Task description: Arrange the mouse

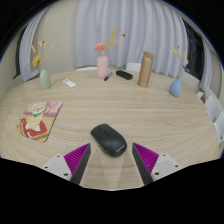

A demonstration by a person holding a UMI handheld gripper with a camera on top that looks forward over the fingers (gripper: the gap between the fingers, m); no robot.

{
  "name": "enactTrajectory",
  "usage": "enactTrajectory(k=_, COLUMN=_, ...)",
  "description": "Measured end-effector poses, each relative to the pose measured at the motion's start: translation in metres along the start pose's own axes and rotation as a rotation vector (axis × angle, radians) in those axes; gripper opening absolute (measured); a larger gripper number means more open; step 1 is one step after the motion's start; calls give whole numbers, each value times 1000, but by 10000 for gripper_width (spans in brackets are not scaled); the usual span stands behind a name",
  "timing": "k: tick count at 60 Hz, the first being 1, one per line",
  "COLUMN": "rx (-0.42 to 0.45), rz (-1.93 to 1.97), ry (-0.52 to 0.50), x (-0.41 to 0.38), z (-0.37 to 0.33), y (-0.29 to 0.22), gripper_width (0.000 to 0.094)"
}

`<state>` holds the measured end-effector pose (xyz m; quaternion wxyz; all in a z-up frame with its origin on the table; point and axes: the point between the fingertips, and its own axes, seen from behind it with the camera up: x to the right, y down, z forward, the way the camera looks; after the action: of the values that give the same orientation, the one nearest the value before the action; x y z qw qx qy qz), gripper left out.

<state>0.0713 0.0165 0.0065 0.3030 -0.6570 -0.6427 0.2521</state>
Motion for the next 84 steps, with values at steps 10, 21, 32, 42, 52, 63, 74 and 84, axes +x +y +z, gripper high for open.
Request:
enactTrajectory(k=10, rx=-11, rz=-3, ry=29, x=8, z=31, y=-9, gripper_width=860)
enactTrajectory(k=21, rx=-2, rz=4, ry=47, x=17, z=51, y=-24, gripper_width=861)
enactTrajectory(k=32, rx=-2, rz=21, ry=76, x=33, z=64, y=-35, gripper_width=858)
enactTrajectory(k=42, rx=1, rz=27, ry=81, x=37, z=70, y=-40, gripper_width=846)
enactTrajectory(k=52, rx=-20, rz=47, ry=13, x=18, z=72, y=-36, gripper_width=468)
enactTrajectory(k=63, rx=-27, rz=13, ry=21, x=10, z=66, y=-42, gripper_width=335)
enactTrajectory(k=74, rx=71, rz=33, ry=-69, x=-53, z=26, y=-139, gripper_width=335)
enactTrajectory(k=84, rx=176, rz=28, ry=-197, x=-175, z=-2, y=-223, gripper_width=335)
